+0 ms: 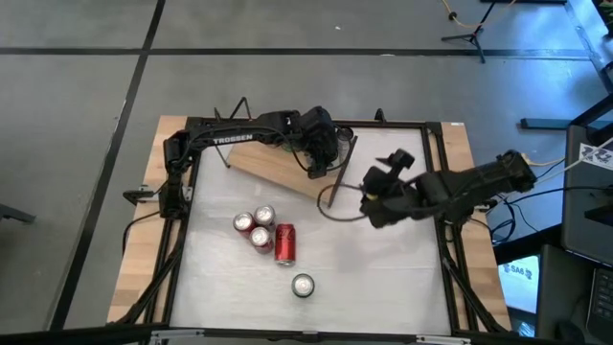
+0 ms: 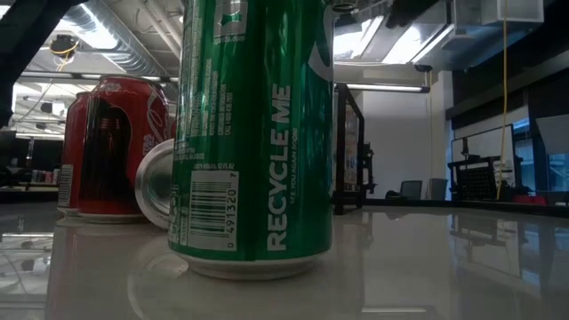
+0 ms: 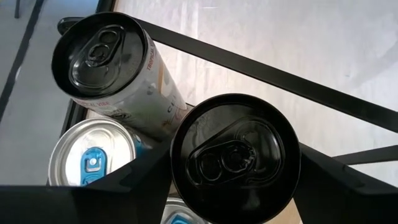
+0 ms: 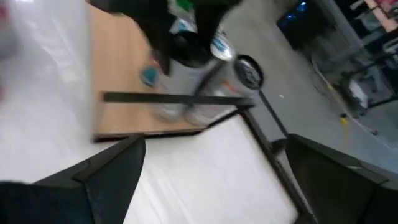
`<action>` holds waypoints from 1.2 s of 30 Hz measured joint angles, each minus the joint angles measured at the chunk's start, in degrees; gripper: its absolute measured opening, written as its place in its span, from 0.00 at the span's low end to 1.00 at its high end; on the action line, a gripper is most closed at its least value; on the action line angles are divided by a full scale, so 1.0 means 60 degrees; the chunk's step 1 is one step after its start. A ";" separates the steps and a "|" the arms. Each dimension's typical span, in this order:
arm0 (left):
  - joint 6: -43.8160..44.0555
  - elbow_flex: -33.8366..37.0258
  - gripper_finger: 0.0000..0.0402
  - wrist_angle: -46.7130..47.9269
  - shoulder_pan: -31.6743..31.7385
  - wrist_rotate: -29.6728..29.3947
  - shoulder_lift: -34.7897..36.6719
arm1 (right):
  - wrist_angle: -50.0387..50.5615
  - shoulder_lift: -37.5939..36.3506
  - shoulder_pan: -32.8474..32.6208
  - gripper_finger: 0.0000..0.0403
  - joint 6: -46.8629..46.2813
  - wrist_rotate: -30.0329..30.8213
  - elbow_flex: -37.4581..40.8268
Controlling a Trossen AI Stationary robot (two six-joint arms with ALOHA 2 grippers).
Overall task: Place canned beverage on shelf
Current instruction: Put the white yellow soda can on the shelf aligned with the other white yellow soda can
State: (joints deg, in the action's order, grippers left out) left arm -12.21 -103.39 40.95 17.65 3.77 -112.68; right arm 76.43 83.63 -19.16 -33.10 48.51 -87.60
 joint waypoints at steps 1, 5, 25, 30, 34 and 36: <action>0.0000 0.0000 0.64 0.0014 0.0000 0.0023 0.0000 | -0.0016 -0.0070 0.0140 0.95 0.0156 -0.0006 0.0126; 0.0000 0.0000 0.64 0.0028 0.0000 0.0026 0.0000 | -0.0095 -0.0362 0.0663 0.95 0.0307 -0.0009 0.0700; 0.0000 0.0000 0.66 -0.0095 -0.0003 0.0026 -0.0007 | -0.1029 -0.0484 0.0883 0.95 0.0331 -0.0810 0.1433; 0.0000 0.0000 0.66 -0.0111 -0.0007 0.0026 -0.0011 | -0.1029 -0.0484 0.0886 0.95 0.0331 -0.0831 0.1433; 0.0000 0.0000 0.67 -0.0118 -0.0007 0.0026 -0.0011 | -0.1029 -0.0487 0.0886 0.95 0.0331 -0.0831 0.1433; 0.0000 0.0000 0.67 -0.0121 -0.0007 0.0026 -0.0011 | -0.1032 -0.0486 0.0886 0.95 0.0331 -0.0831 0.1433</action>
State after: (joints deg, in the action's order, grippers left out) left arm -12.21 -103.39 40.23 17.61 3.92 -112.75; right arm 70.24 80.72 -13.85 -31.11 43.53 -79.00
